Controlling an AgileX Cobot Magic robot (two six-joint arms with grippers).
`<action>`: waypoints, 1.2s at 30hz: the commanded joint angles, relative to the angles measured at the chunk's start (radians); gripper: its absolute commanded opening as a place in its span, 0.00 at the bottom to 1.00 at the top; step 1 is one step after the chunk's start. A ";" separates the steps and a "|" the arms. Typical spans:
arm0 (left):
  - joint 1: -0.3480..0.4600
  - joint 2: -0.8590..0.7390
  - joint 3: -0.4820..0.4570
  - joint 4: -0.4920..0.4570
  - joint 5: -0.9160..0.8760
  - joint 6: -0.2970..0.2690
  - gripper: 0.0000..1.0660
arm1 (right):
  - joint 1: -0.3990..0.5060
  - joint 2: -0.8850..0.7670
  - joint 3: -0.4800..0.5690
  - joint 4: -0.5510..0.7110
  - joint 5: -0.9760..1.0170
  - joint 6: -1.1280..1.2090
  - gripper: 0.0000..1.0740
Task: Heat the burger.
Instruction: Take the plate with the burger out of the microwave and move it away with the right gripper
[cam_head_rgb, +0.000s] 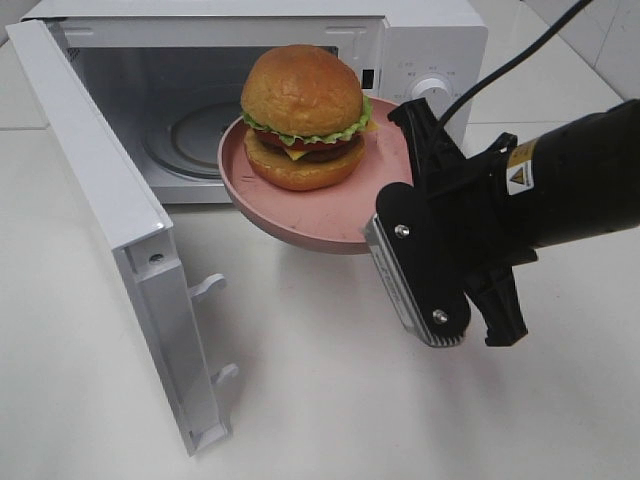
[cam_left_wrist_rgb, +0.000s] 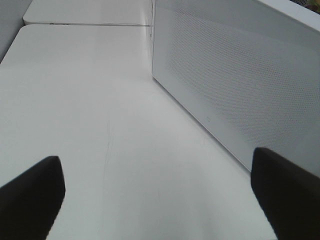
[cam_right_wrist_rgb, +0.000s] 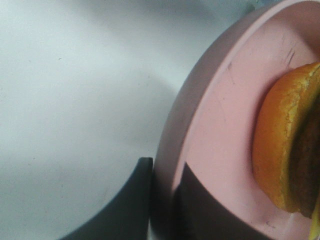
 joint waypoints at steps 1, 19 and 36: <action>0.003 -0.021 0.003 0.001 -0.010 -0.005 0.89 | 0.004 -0.086 0.045 0.002 -0.051 0.008 0.00; 0.003 -0.021 0.003 0.001 -0.010 -0.005 0.89 | 0.004 -0.379 0.185 -0.030 0.136 0.037 0.01; 0.003 -0.021 0.003 0.001 -0.010 -0.005 0.89 | 0.004 -0.635 0.214 -0.112 0.410 0.149 0.01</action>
